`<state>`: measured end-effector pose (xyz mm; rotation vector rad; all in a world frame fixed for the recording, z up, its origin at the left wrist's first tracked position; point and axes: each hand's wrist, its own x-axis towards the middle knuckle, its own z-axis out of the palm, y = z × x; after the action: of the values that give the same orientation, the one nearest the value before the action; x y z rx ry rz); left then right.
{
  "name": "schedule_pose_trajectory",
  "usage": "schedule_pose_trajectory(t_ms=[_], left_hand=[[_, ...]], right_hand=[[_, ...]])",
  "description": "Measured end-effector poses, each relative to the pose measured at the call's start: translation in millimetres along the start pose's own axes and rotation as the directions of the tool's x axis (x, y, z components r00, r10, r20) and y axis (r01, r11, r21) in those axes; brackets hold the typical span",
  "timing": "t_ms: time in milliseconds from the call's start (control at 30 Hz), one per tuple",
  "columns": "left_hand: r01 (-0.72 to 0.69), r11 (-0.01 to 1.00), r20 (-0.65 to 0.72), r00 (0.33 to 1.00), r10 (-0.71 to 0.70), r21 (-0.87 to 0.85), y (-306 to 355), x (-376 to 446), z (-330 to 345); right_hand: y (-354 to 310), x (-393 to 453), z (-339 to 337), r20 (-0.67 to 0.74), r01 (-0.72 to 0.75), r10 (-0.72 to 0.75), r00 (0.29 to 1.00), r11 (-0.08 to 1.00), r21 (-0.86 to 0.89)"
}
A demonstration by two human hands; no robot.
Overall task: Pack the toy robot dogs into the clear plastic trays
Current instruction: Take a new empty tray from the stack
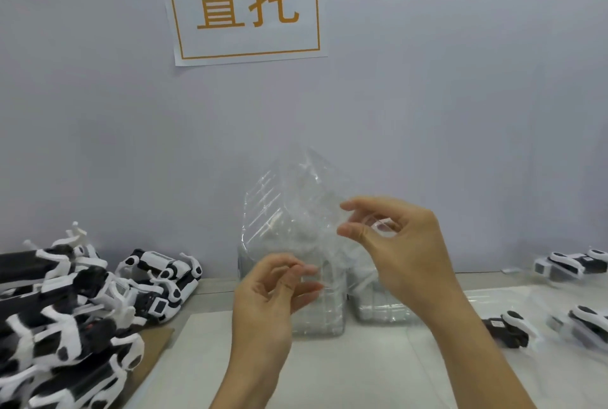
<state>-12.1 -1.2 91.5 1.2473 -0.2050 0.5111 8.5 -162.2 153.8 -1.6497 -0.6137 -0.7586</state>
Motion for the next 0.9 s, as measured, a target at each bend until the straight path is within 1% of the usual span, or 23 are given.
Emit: schedule_pose_trajectory(t_ms=[67,133,233,333,400,533,633,733,833,900], left_hand=[[0.014,1.000,-0.044,0.999,-0.015,-0.014,2.6,8.0,-0.3],[0.053,0.996,-0.091,0.994,-0.059,-0.071,4.5,19.1,-3.2],[0.155,0.967,-0.150,0.971,-0.187,-0.202,3.7,40.0,-9.5],[0.266,0.892,-0.171,0.923,-0.345,-0.366,-2.3,57.2,-13.4],[0.308,0.864,-0.186,0.895,-0.405,-0.397,-8.4,65.0,-14.5],[0.370,0.861,-0.203,0.867,-0.455,-0.350,-19.0,74.8,-14.1],[0.421,0.868,-0.217,0.851,-0.478,-0.263,-18.6,81.3,-16.8],[0.481,0.868,-0.256,0.830,-0.496,-0.122,-13.7,86.7,-21.5],[0.544,0.837,-0.338,0.801,-0.494,0.065,-12.8,83.3,-25.3],[0.552,0.812,-0.374,0.805,-0.461,0.189,-14.7,74.5,-28.1]], right_hand=[[-3.8,2.5,-7.1,-0.095,0.047,-0.044,0.994,0.999,0.021],[-8.3,6.1,-17.8,-0.221,0.094,-0.078,0.972,0.994,0.059],[-12.9,11.4,-37.1,-0.381,0.142,-0.092,0.920,0.984,0.105],[-12.8,11.7,-48.5,-0.428,0.142,-0.074,0.901,0.982,0.128],[-10.5,10.6,-50.2,-0.424,0.121,-0.056,0.904,0.984,0.130],[-5.9,10.8,-48.5,-0.377,0.077,-0.020,0.926,0.988,0.136],[-3.4,10.8,-46.2,-0.324,0.051,-0.005,0.946,0.989,0.136],[-0.4,10.6,-43.8,-0.241,0.015,0.015,0.970,0.992,0.123],[2.2,10.2,-42.1,-0.149,-0.041,0.051,0.988,0.997,0.067],[2.0,9.8,-41.1,-0.100,-0.066,0.070,0.993,0.997,0.034]])
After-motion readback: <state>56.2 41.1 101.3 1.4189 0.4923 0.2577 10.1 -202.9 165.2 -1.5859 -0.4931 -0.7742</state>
